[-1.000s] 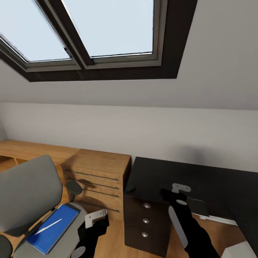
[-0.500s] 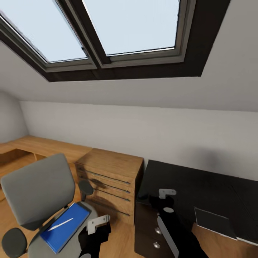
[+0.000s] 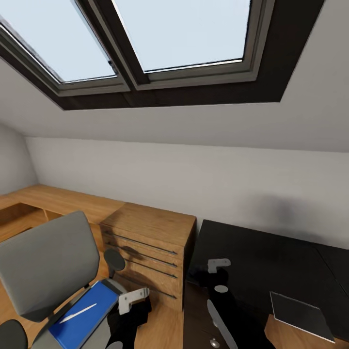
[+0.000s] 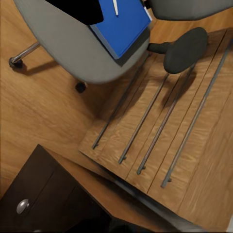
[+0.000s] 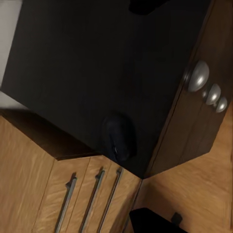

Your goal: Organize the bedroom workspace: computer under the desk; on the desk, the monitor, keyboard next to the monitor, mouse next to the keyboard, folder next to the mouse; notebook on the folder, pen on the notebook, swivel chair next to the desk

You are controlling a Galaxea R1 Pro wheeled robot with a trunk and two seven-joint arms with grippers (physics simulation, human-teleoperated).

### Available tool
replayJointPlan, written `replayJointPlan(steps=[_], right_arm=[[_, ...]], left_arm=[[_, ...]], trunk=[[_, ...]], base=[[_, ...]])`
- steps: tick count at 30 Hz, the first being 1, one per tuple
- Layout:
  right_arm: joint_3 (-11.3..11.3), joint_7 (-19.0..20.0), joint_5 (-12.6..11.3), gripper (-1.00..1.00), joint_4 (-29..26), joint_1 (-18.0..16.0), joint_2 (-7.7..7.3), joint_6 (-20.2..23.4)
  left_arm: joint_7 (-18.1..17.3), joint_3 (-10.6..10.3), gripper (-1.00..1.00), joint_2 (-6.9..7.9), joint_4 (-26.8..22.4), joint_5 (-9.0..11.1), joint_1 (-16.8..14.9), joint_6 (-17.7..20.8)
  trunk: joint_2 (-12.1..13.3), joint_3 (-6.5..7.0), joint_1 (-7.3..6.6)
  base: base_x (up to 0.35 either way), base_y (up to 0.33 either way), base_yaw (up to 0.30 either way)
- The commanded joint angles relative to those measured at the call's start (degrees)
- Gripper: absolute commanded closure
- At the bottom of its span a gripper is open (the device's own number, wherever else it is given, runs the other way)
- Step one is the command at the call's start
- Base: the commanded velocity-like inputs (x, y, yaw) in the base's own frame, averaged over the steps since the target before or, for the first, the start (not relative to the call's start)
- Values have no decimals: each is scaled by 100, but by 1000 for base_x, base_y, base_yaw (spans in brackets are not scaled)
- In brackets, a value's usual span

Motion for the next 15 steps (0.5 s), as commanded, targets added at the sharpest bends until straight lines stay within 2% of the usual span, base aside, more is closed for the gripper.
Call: replayJointPlan(steps=[1, 10, 15], right_arm=[[34, -50, -53, -100, -7, -7, -2, 18], [53, -50, -53, -100, -8, -7, -10, 17], [53, -50, -53, -100, -8, -7, -17, 17]], left_arm=[[39, -4, -100, 5, -51, 15, -9, 36], [36, 43, -100, 13, -92, 46, -8, 45], [31, 43, -100, 19, -83, 57, -8, 50]], trunk=[[-9, -11, 2], [-9, -11, 2], [-9, -11, 2]], base=[[2, 0, 0], [4, 0, 0], [207, 0, 0]])
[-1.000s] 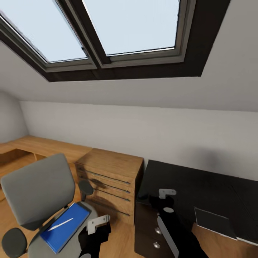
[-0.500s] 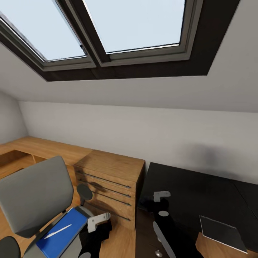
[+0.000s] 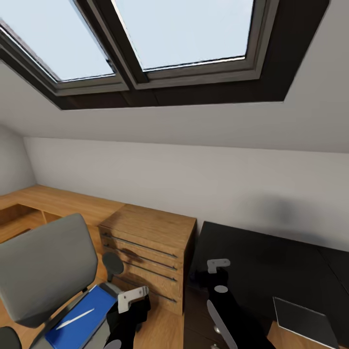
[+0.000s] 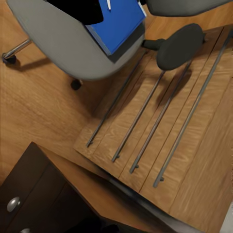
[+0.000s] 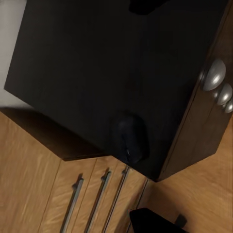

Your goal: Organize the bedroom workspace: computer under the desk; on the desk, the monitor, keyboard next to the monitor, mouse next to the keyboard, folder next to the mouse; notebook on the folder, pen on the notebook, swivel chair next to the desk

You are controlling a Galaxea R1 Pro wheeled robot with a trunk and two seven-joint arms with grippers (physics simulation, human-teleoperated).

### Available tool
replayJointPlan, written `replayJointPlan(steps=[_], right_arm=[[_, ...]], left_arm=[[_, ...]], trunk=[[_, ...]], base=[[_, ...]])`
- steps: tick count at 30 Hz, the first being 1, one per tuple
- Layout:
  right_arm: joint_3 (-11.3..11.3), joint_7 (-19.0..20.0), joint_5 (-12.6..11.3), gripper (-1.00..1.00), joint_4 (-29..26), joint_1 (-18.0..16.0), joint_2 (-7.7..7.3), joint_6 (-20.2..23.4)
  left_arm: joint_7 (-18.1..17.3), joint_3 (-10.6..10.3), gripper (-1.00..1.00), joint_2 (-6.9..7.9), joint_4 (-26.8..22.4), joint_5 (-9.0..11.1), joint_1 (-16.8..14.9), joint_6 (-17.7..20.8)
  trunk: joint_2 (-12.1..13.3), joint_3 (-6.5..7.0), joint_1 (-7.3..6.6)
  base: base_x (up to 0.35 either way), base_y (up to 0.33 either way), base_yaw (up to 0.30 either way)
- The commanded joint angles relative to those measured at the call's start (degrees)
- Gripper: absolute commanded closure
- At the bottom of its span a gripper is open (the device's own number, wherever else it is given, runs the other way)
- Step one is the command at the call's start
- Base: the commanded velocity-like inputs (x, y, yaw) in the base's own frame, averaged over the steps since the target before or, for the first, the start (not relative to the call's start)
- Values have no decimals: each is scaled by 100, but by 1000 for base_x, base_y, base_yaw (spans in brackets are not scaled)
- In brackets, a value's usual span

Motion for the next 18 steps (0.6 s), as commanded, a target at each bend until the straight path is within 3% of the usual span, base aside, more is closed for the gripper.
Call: replayJointPlan(steps=[1, 9, 14, 18], right_arm=[[17, -50, -51, -100, -4, -7, -4, 18], [24, -50, -21, -100, 1, -7, 4, 11], [25, -50, -7, -100, 17, -7, -26, -308], [58, -42, 12, -100, 335, -14, -13, -585]], left_arm=[[38, -10, -100, 6, -9, 17, -9, 37], [23, 4, -100, 146, -8, 25, -10, 32], [31, 5, -100, 151, -46, 25, -10, 29], [38, 262, -100, 151, -126, 25, -10, -21]], trunk=[[-8, -11, 5], [-8, -11, 5], [-8, -11, 5], [-129, -65, 71]], base=[[291, 0, 0], [304, 0, 0], [130, 0, 0], [7, 0, 0]])
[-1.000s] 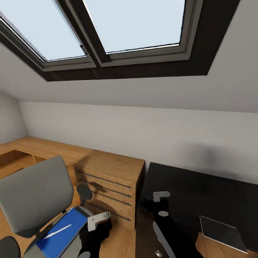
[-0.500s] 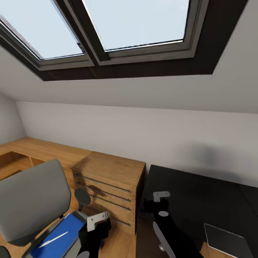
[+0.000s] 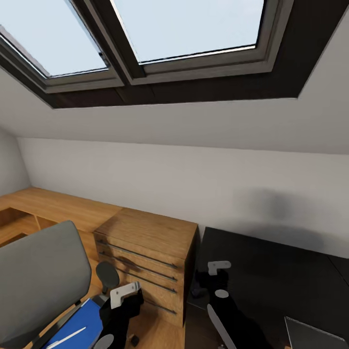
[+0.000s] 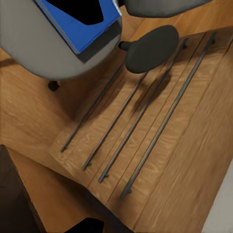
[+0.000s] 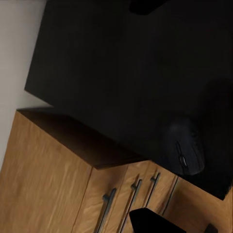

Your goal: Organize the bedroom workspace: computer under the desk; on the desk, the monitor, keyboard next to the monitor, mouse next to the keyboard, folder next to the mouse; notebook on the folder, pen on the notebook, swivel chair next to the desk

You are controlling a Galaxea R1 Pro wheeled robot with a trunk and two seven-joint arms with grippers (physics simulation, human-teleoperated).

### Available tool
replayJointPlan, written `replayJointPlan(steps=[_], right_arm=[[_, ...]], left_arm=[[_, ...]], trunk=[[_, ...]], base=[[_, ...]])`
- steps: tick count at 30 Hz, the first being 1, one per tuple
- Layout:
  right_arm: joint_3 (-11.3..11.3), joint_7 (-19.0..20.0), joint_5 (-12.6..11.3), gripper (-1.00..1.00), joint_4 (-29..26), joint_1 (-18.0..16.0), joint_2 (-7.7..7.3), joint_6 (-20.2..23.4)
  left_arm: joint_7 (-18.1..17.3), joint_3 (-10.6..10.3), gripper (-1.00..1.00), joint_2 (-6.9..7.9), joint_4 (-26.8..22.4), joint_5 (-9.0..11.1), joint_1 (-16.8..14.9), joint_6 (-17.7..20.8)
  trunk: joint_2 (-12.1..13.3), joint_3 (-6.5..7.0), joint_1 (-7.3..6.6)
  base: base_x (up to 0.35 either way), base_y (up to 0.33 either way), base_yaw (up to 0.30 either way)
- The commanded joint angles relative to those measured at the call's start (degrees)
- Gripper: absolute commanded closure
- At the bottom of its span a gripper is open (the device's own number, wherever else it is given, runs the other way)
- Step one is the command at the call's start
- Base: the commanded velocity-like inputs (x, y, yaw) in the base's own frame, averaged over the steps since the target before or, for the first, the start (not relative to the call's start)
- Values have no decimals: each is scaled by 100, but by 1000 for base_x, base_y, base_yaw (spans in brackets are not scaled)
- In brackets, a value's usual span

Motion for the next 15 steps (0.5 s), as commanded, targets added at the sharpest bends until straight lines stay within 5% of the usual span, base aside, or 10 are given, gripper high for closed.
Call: replayJointPlan(steps=[1, 5, 11, 15], right_arm=[[23, -46, -39, -100, 121, -17, 3, -23], [28, -40, -40, -100, 483, -167, 15, -73], [24, 88, -86, -100, 1651, -1133, 46, -228], [22, 229, -99, -100, 2535, -1545, 193, -848]], left_arm=[[38, 64, -100, 4, -21, 17, -8, 32], [38, 163, -100, 3, -33, 16, -8, 27], [38, 182, -100, 2, -37, 16, -8, 25], [38, 181, -100, -1, -35, 16, -8, 30]], trunk=[[-51, -29, 25], [-212, -101, 112], [-453, -209, 244], [-613, -280, 332]], base=[[2, 0, 0], [1, 0, 0], [0, 0, 0], [0, 0, 0]])
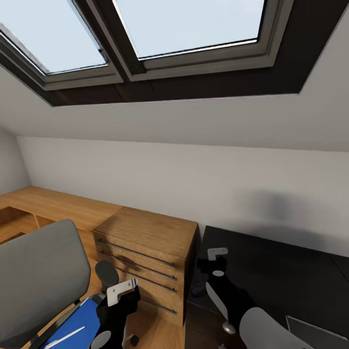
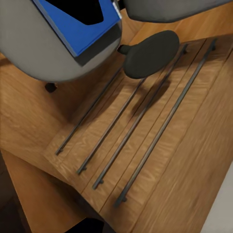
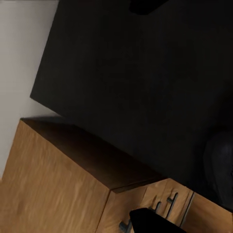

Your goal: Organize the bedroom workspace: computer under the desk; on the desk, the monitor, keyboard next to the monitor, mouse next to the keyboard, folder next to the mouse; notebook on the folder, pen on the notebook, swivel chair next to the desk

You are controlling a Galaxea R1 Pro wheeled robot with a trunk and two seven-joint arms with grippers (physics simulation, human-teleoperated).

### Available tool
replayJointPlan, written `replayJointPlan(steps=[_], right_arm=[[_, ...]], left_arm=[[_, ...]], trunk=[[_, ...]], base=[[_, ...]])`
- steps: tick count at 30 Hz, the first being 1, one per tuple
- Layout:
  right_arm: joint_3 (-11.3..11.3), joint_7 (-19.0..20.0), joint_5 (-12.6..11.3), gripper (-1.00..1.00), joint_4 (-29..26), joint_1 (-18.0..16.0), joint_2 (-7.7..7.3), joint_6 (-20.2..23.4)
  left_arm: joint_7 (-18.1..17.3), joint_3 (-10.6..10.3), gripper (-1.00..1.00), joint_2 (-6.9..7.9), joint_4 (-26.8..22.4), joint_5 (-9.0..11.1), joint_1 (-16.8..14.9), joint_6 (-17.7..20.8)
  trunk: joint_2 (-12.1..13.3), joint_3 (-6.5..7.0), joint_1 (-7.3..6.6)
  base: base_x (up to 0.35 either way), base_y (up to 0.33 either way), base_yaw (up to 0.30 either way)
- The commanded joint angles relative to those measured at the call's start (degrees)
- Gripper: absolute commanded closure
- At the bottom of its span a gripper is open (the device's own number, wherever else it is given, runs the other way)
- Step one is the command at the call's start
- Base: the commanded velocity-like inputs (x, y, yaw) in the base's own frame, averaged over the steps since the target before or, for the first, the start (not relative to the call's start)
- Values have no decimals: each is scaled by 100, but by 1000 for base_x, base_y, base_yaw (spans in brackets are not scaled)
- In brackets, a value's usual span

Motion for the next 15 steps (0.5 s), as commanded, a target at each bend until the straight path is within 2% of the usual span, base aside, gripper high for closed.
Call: replayJointPlan(steps=[1, 11, 13, 15], right_arm=[[46, -39, -46, -100, 79, -32, 14, -36], [37, 366, -54, -100, 424, -112, 90, -294], [37, 377, -59, -100, 420, -109, 93, -284], [37, 382, -65, -100, 413, -108, 97, -276]], left_arm=[[39, -11, -100, 4, -7, 14, -8, 37], [39, -16, -100, 1, -6, 18, -8, 35], [39, -6, -100, 4, -6, 100, -8, 40], [39, 0, -100, 6, -6, 274, -8, 53]], trunk=[[-50, -28, 24], [-451, -208, 244], [-531, -244, 288], [-612, -280, 332]], base=[[0, 0, 0], [0, 0, 0], [0, 0, 0], [0, 0, 0]])
